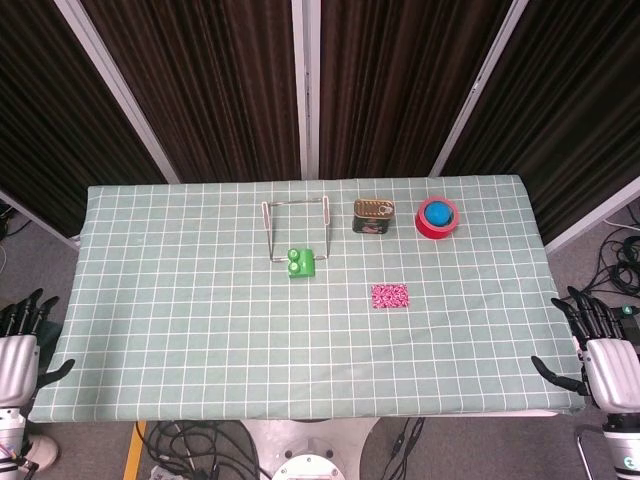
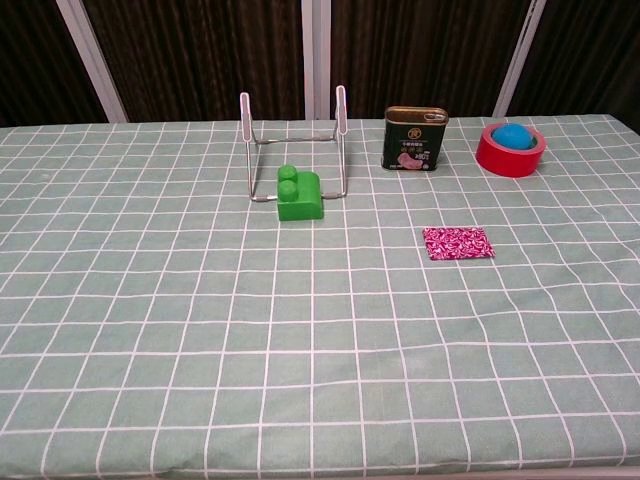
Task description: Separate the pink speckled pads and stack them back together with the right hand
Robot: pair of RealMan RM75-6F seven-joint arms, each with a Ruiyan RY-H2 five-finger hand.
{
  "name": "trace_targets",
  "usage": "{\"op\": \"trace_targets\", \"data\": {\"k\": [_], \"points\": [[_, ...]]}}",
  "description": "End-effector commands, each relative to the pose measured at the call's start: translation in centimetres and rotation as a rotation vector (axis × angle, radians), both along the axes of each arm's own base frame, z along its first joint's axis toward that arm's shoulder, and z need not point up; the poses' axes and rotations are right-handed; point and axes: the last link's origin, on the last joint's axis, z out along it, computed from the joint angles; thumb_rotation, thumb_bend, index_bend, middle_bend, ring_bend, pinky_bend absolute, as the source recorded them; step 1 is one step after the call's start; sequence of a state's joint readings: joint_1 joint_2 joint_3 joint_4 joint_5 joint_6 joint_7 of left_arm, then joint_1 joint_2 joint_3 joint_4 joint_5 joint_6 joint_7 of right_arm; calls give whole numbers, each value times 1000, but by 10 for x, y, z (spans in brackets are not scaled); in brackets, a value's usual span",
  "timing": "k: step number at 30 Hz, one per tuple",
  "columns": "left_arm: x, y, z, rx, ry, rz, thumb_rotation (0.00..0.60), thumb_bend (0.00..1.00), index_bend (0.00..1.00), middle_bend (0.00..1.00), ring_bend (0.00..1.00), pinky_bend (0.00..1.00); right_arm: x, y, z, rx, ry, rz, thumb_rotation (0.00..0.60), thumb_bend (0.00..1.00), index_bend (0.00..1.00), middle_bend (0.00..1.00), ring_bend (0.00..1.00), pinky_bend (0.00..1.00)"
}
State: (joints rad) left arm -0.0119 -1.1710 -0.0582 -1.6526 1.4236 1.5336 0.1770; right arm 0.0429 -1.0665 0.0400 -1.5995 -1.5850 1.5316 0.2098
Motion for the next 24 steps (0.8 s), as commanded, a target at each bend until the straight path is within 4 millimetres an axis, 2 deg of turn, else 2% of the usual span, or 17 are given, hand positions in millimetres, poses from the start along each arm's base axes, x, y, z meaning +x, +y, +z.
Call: {"op": "trace_targets", "data": {"k": [1, 15, 20, 22, 24], "points": [[0, 0, 0, 1, -1, 1, 600, 31, 176, 150, 115, 127, 1, 0, 0, 1, 1, 3, 502, 141, 126, 7, 0, 0], [-3, -3, 0, 0, -4, 2, 600, 31, 176, 150, 116, 127, 3, -1, 0, 1, 4, 12, 503, 141, 126, 7, 0, 0], [-3, -2, -1, -2, -6, 3, 600, 31, 176, 150, 115, 127, 4, -5, -8, 30, 0, 9, 505, 140, 126, 8, 0, 0], [-4, -2, -1, -3, -6, 5, 600, 31, 176, 150, 115, 127, 5, -8, -14, 52, 8, 5, 501, 185, 126, 7, 0, 0], [-4, -2, -1, -3, -7, 7, 600, 31, 176, 150, 116, 128, 9, -16, -22, 79, 33, 1, 474, 280, 128, 7, 0, 0]]}}
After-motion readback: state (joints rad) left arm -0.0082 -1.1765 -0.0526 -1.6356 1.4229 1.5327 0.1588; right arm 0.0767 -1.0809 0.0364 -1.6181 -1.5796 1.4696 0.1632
